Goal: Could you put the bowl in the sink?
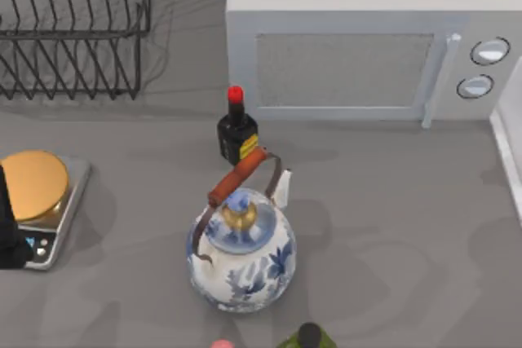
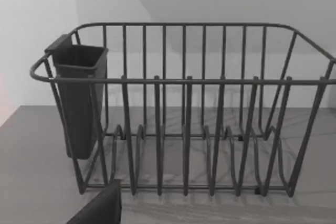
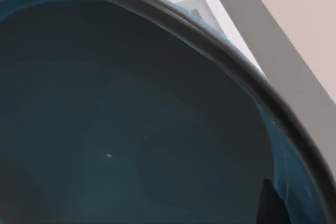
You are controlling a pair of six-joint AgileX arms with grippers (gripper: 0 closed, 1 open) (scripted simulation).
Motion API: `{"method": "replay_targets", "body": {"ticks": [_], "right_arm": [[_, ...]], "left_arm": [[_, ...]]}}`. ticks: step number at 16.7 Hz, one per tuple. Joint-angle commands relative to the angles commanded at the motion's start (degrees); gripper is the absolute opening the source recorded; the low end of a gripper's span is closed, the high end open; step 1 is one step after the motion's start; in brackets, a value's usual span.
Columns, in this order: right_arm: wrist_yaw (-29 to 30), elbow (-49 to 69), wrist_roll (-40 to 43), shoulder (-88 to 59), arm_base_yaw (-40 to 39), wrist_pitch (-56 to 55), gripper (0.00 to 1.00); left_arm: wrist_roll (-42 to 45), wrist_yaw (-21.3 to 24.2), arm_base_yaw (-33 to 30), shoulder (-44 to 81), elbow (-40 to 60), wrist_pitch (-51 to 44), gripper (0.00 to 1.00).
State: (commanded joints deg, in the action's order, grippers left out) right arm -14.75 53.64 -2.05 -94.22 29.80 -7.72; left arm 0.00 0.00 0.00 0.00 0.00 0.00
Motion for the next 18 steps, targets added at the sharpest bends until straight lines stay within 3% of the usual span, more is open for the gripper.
{"method": "replay_targets", "body": {"ticks": [4,8,18], "right_arm": [[-6.3,-10.2,1.2,3.1,2.1,-23.8,0.0],[-11.6,-16.9,1.3,6.6,1.1,-38.6,0.0],[-14.0,-19.4,0.9,7.6,0.6,-44.9,0.0]], "left_arm": [[0.0,0.0,0.0,0.0,0.0,0.0,1.0],[0.0,0.0,0.0,0.0,0.0,0.0,1.0],[0.0,0.0,0.0,0.0,0.0,0.0,1.0]]}}
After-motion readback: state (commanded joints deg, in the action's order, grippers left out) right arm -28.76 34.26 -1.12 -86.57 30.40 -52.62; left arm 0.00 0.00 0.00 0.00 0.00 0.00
